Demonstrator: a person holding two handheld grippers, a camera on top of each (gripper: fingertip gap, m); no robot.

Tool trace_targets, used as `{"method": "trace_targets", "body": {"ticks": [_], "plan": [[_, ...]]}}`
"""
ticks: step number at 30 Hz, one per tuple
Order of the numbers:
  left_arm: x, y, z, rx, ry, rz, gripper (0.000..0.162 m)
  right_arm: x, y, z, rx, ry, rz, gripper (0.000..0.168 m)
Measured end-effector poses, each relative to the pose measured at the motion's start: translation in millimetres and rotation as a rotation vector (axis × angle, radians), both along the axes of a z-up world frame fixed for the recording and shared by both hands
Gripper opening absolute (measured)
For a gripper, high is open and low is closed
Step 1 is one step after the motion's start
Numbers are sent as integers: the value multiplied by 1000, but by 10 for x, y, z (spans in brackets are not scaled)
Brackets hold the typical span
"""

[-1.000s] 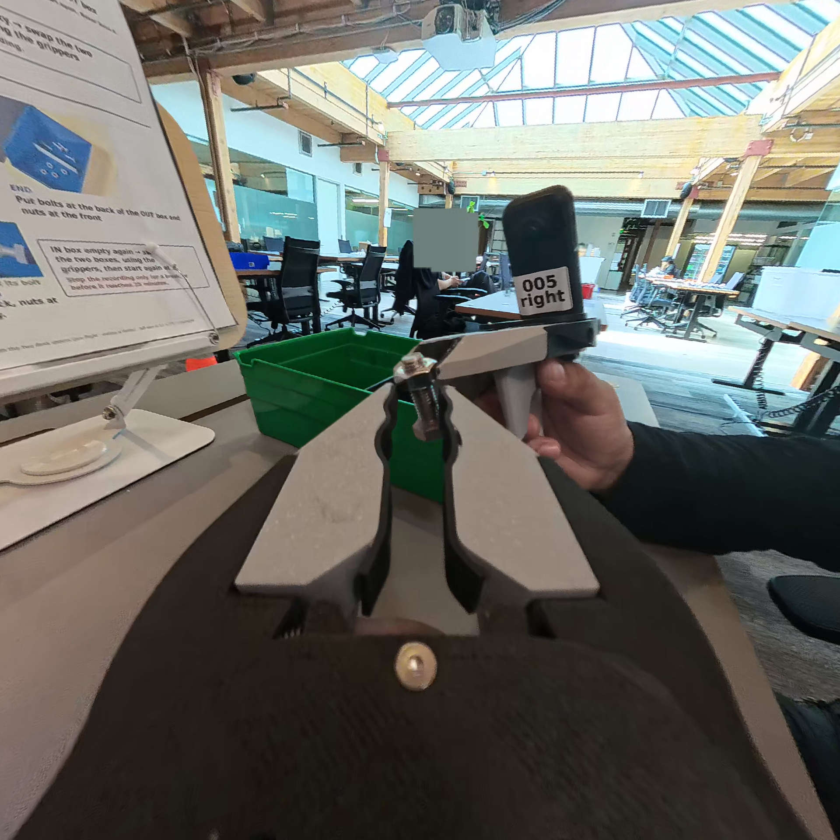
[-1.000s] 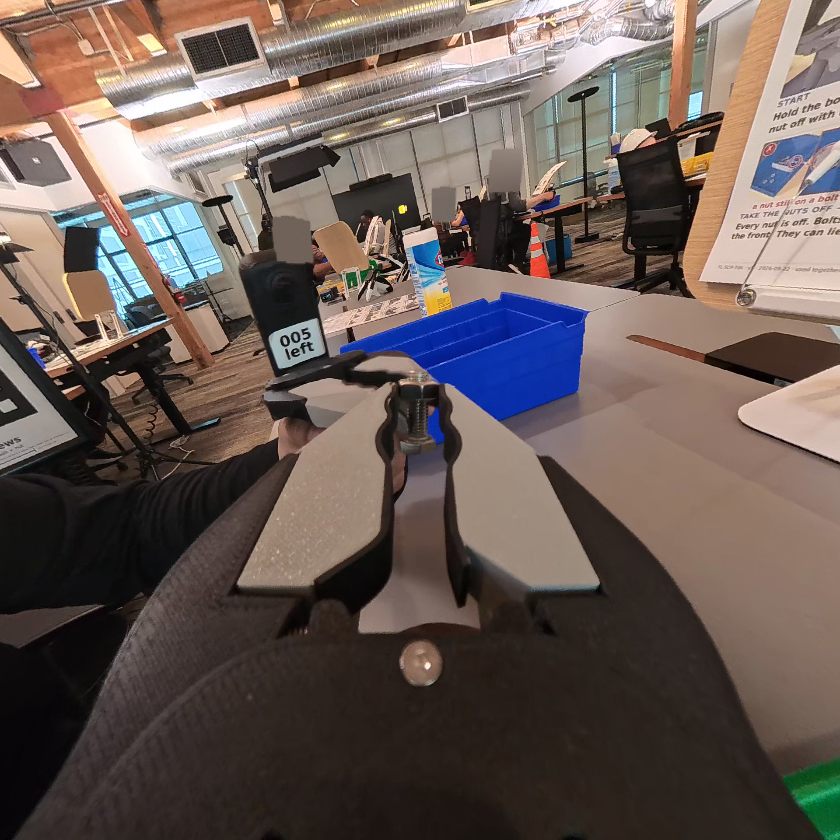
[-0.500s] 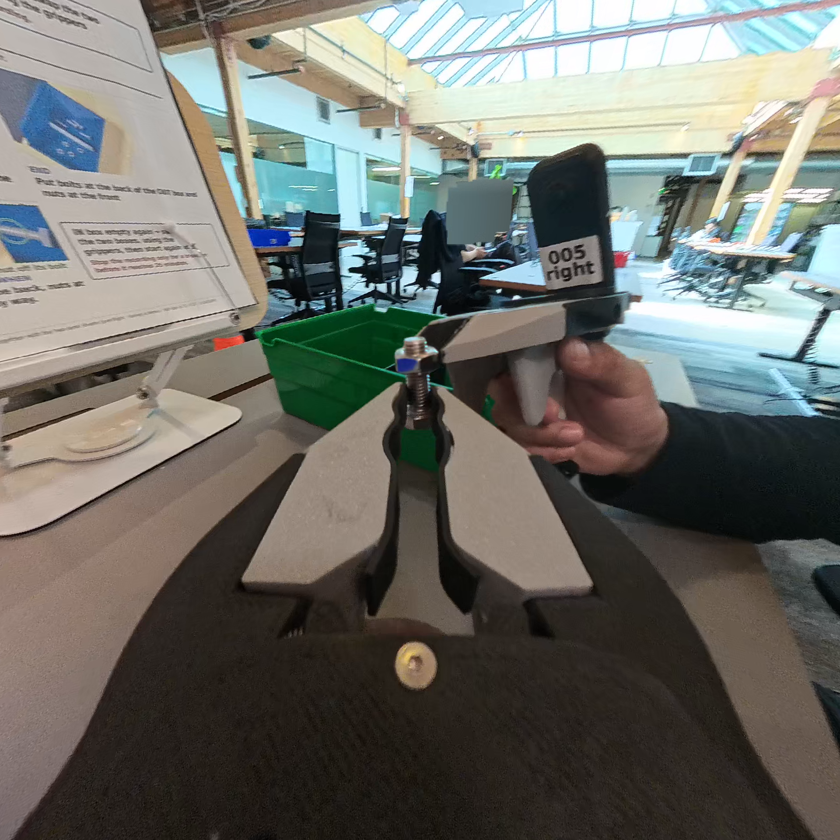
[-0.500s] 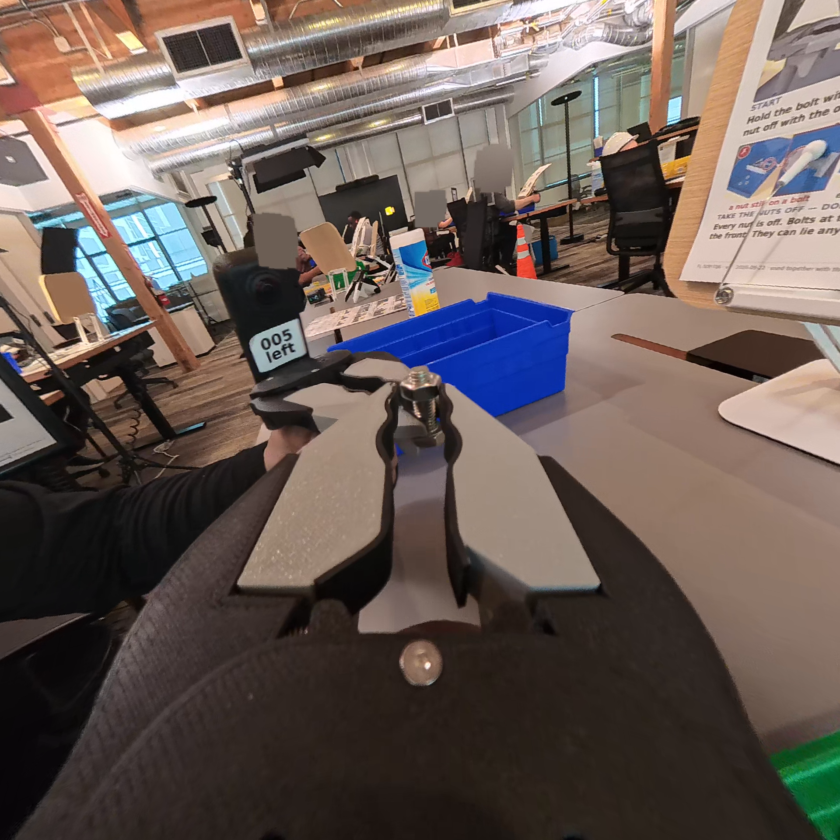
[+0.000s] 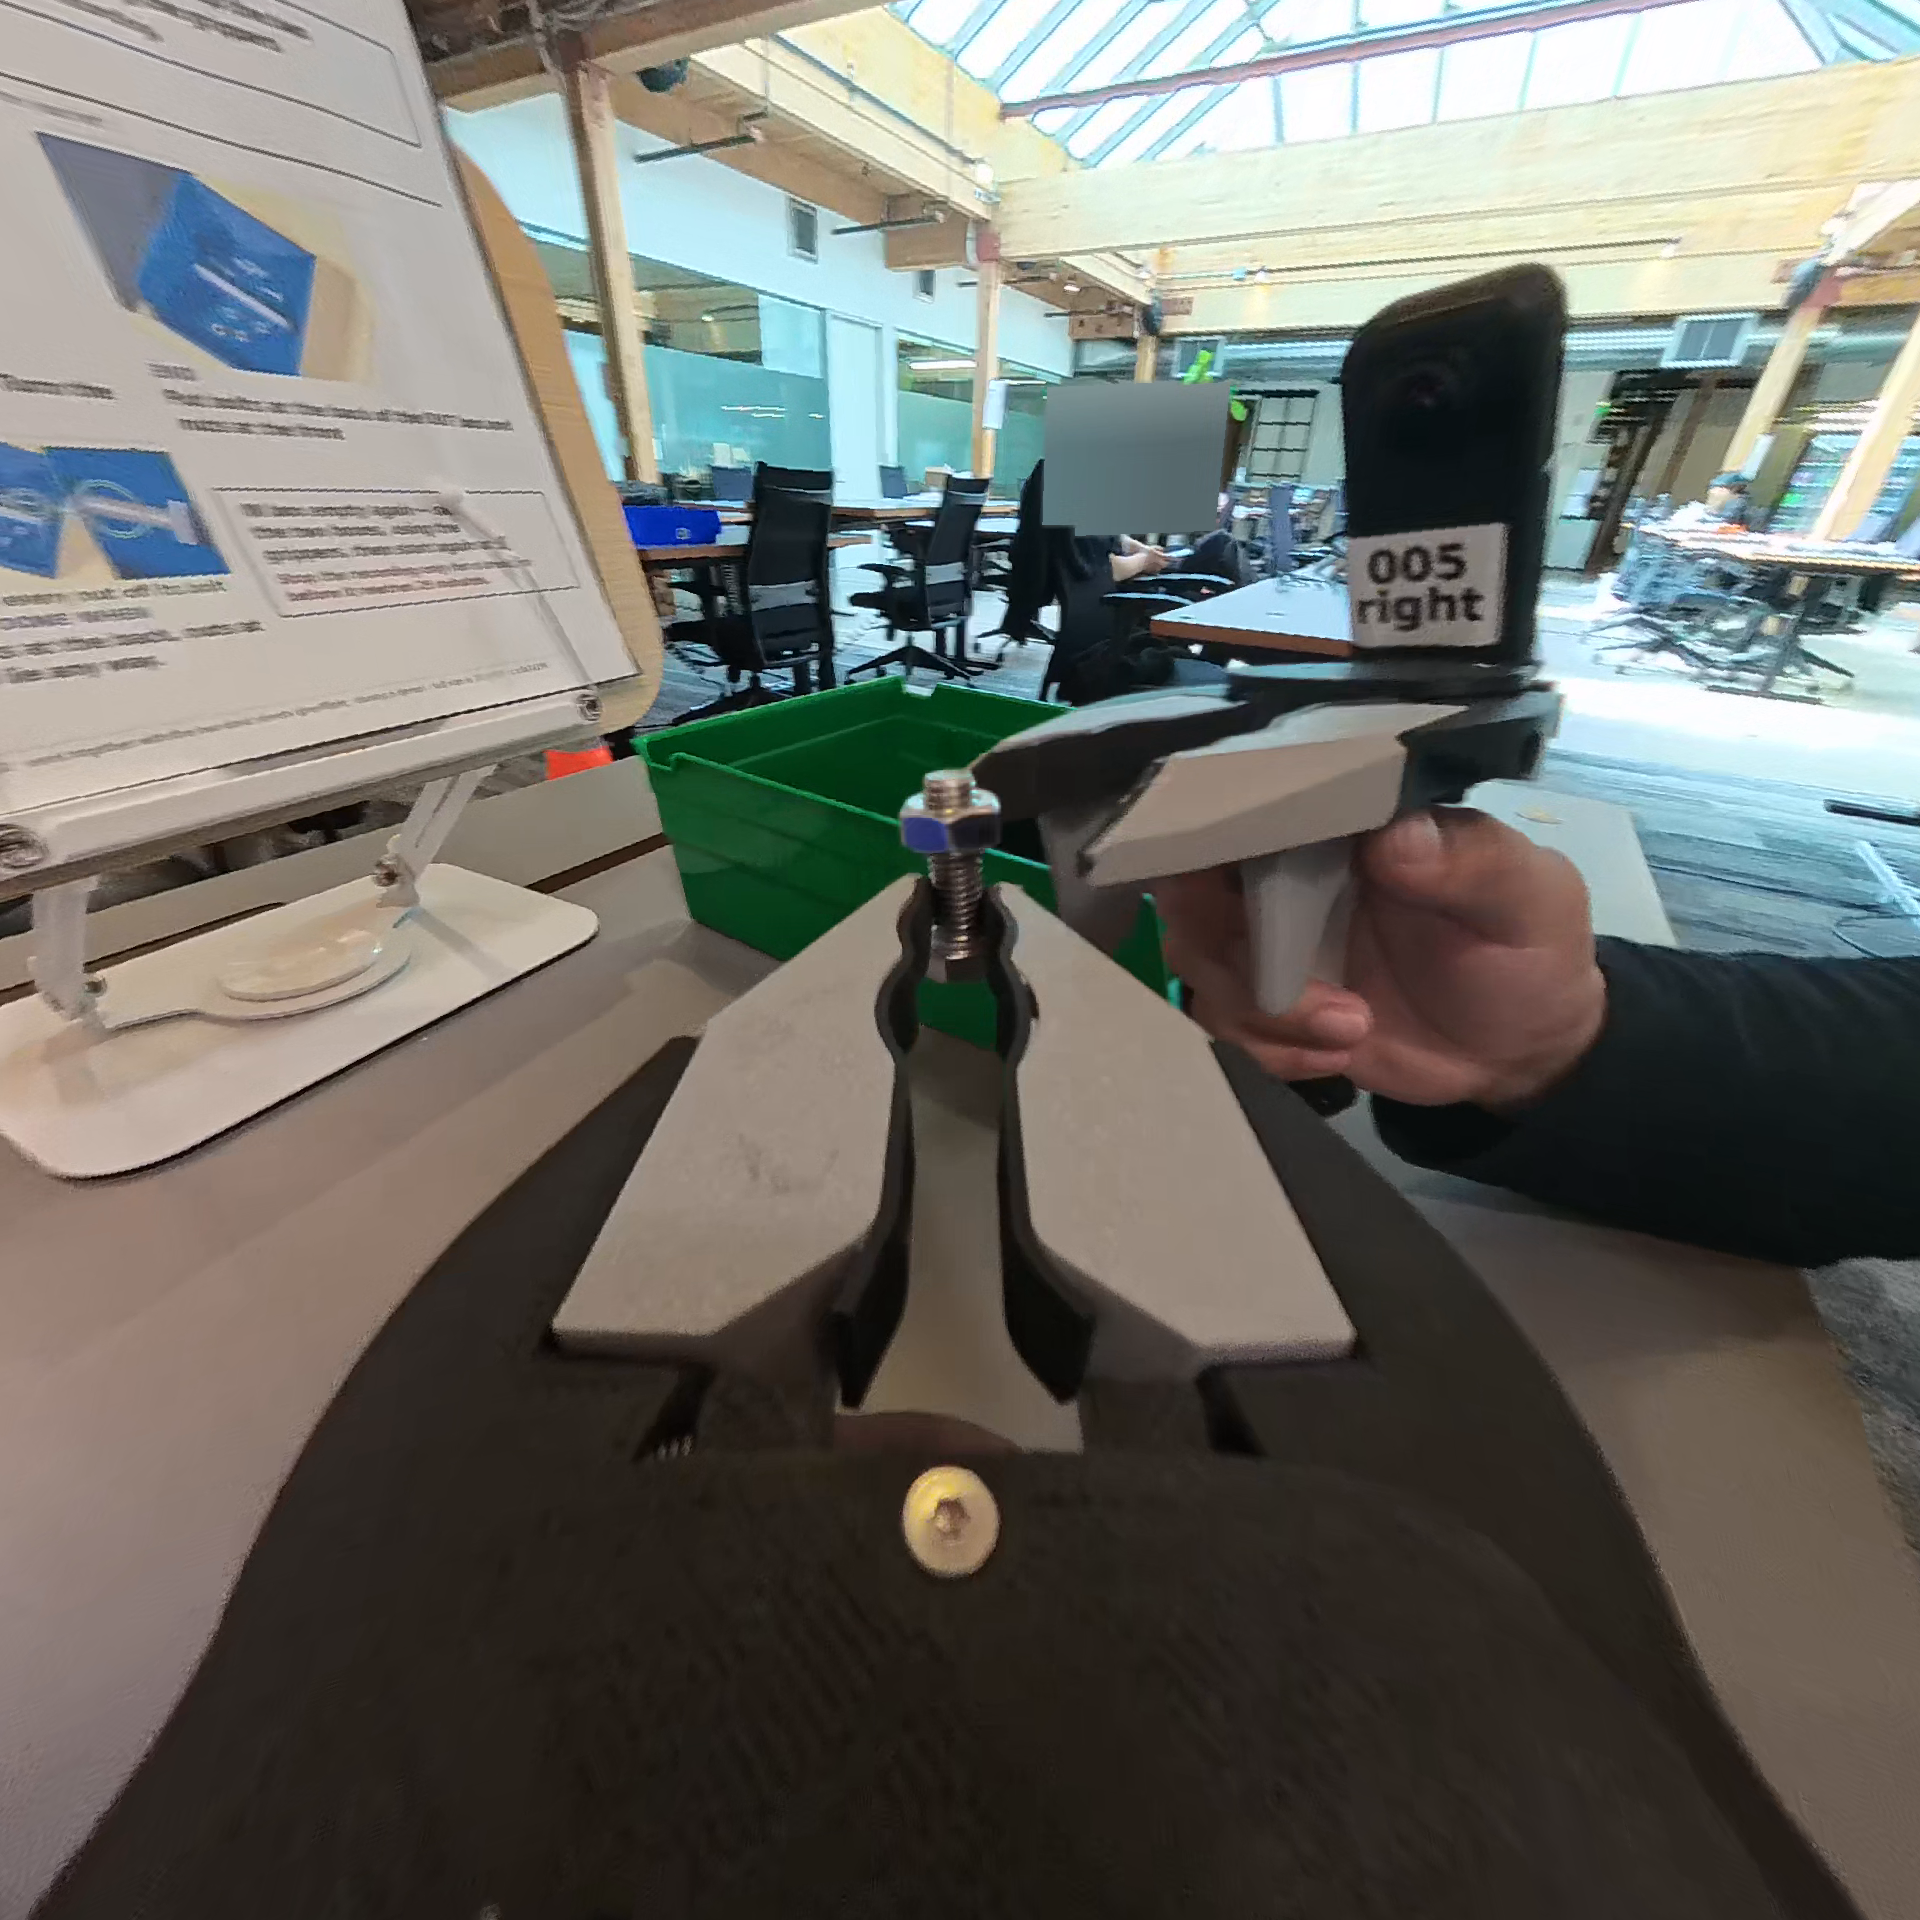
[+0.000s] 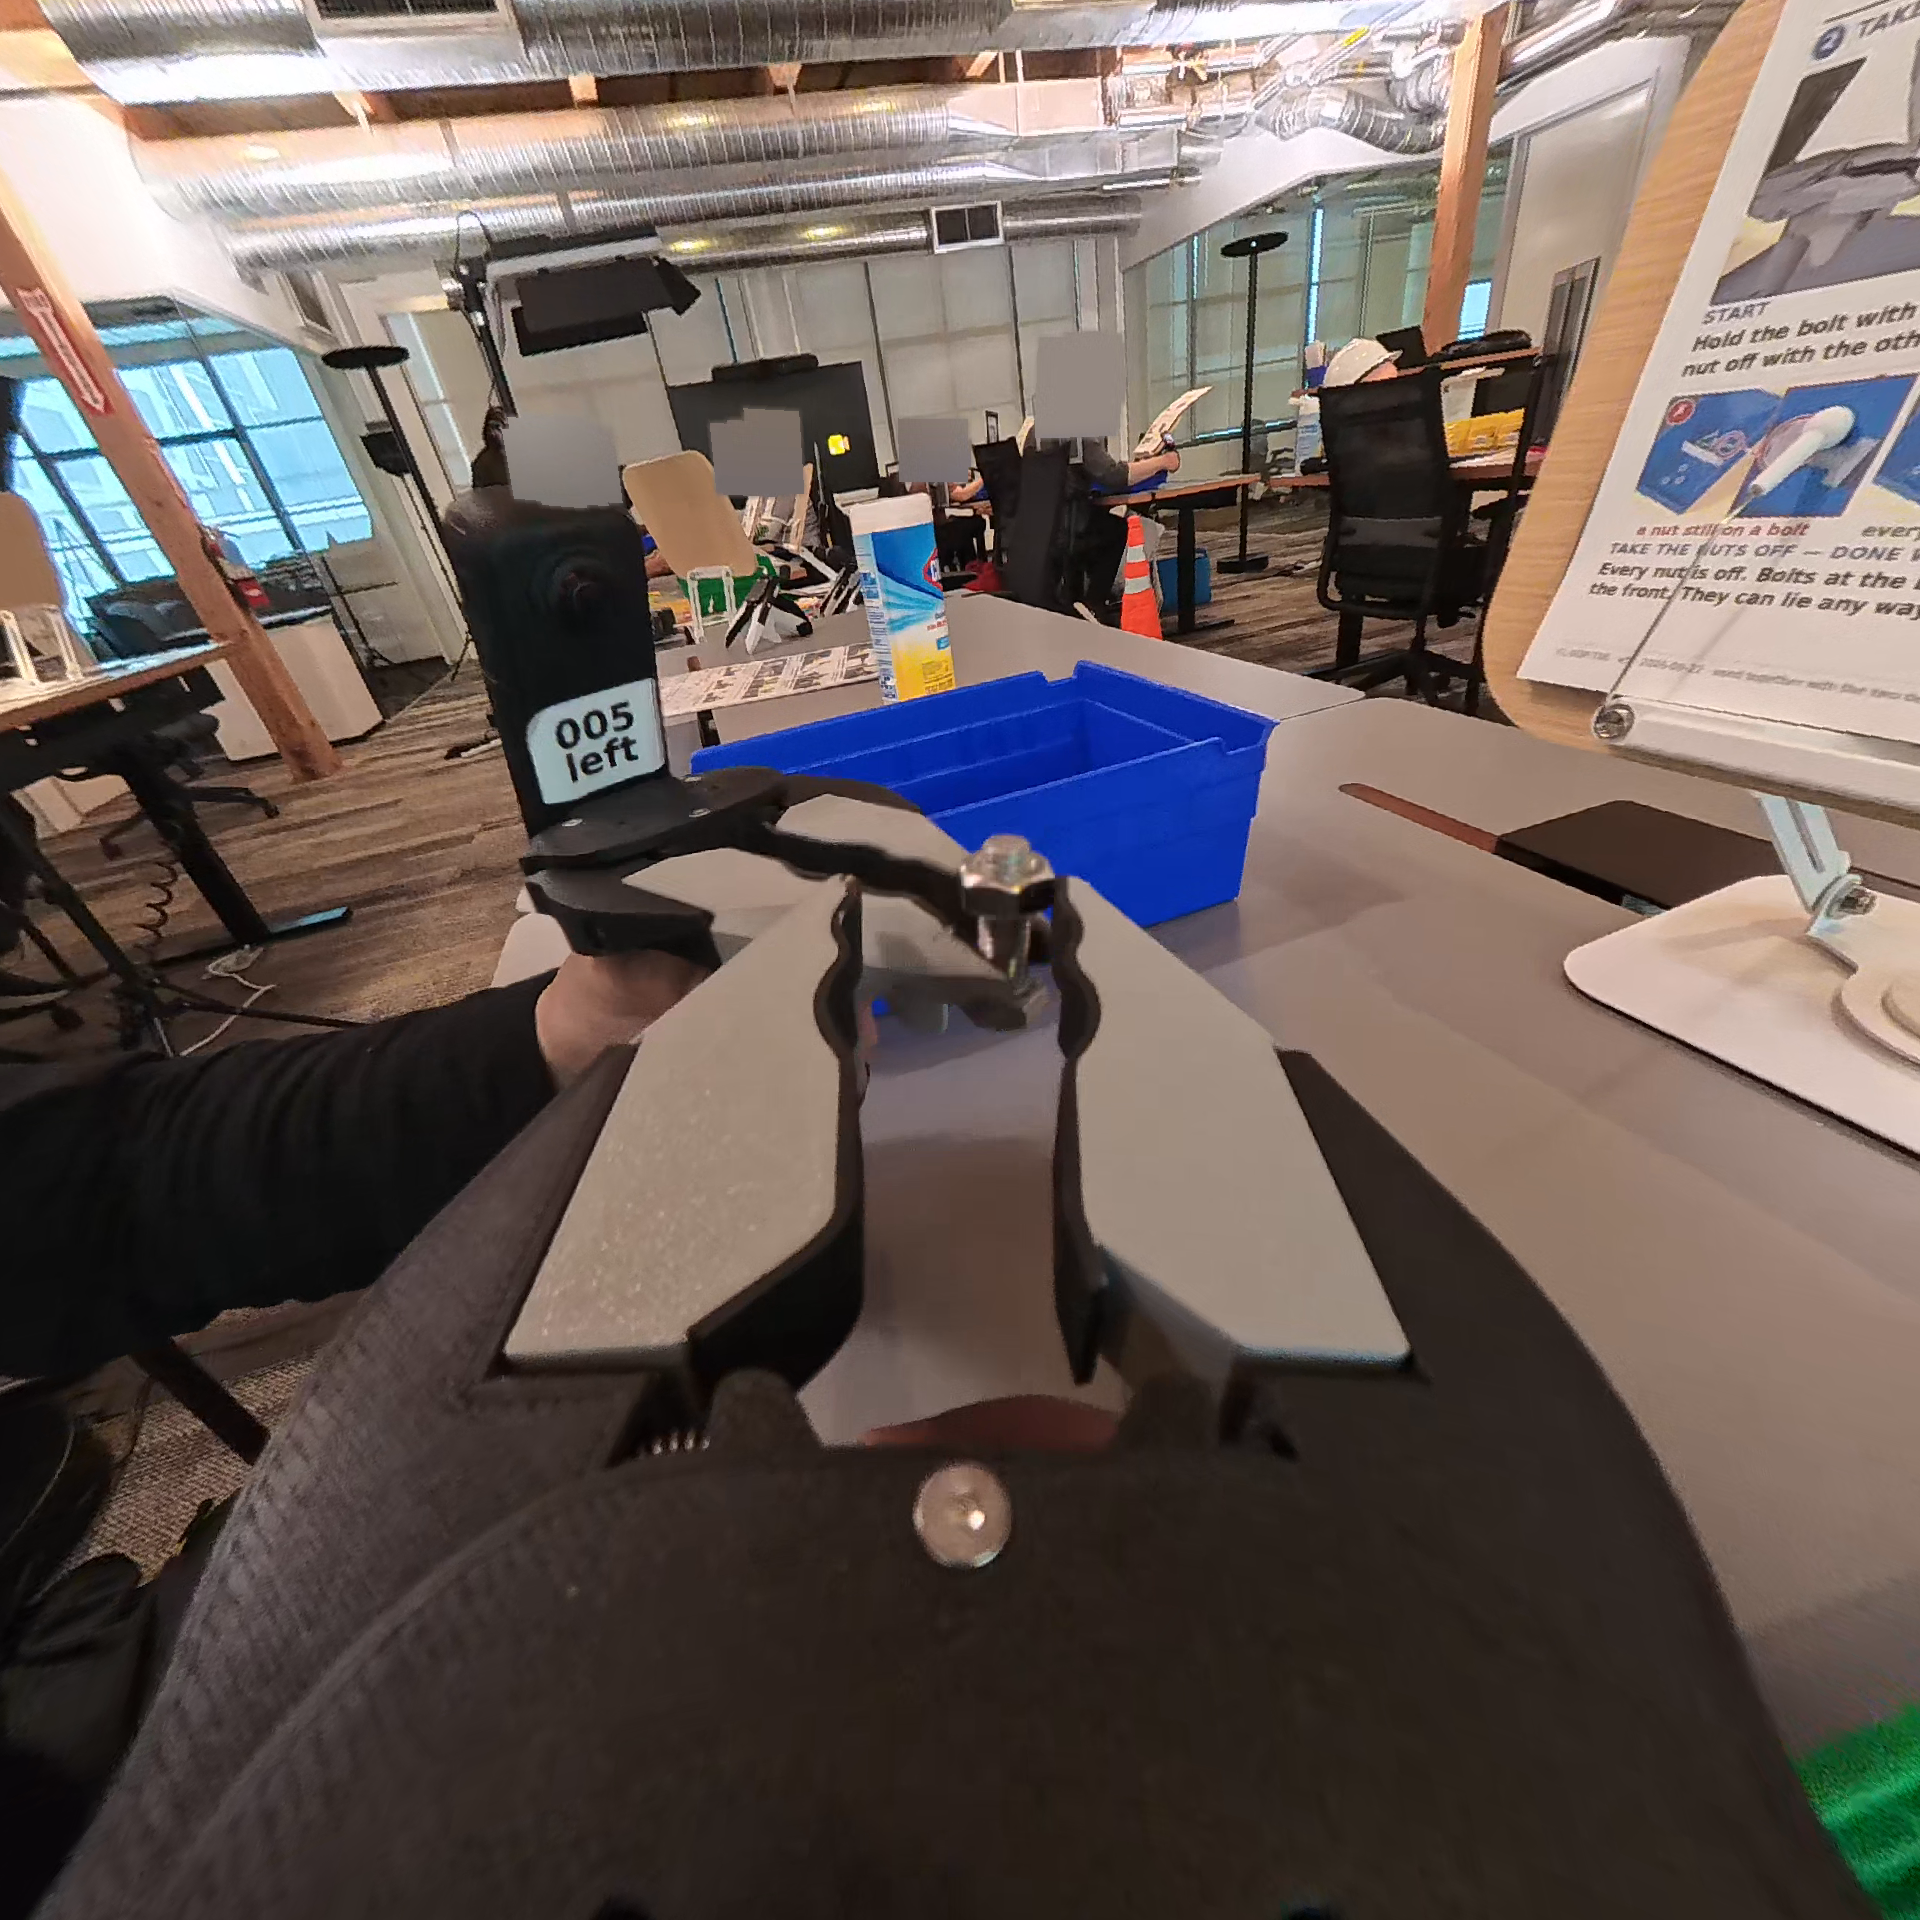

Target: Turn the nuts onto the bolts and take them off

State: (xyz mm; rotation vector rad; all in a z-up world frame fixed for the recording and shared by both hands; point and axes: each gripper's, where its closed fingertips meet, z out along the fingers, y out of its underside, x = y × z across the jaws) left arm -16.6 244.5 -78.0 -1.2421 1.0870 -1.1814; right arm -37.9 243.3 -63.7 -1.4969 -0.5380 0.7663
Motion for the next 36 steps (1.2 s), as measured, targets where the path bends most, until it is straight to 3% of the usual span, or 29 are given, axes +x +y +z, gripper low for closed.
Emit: {"method": "trace_targets", "body": {"ticks": [4, 7, 12, 18, 24, 28, 31, 36], "plan": [[84, -216, -41, 39, 32, -79, 7, -77, -38, -11, 4, 3, 38, 34], [75, -148, -55, 92, 51, -21, 7, 20, -2, 28, 24, 5, -15, 33], [3, 38, -21, 25, 17, 42, 6, 90, 9, 53, 1, 55, -7, 32], [84, -159, -61, 47, 41, -45, 6, -74, -16, -39, 7, 3, 16, 38], [29, 39, -74, 6, 38, 31, 6, 99, 42, 19, 9, 33, -57, 32], [33, 28, -77, -66, 15, -12, 6, 63, 33, -11, -21, 52, -21, 31], [83, -86, -99, -36, 32, -51, 6, -44, 10, -53, -27, 44, 16, 41], [55, 1, -86, -17, 27, 0, 6, 134, 87, -29, -54, 95, -41, 37]]}}
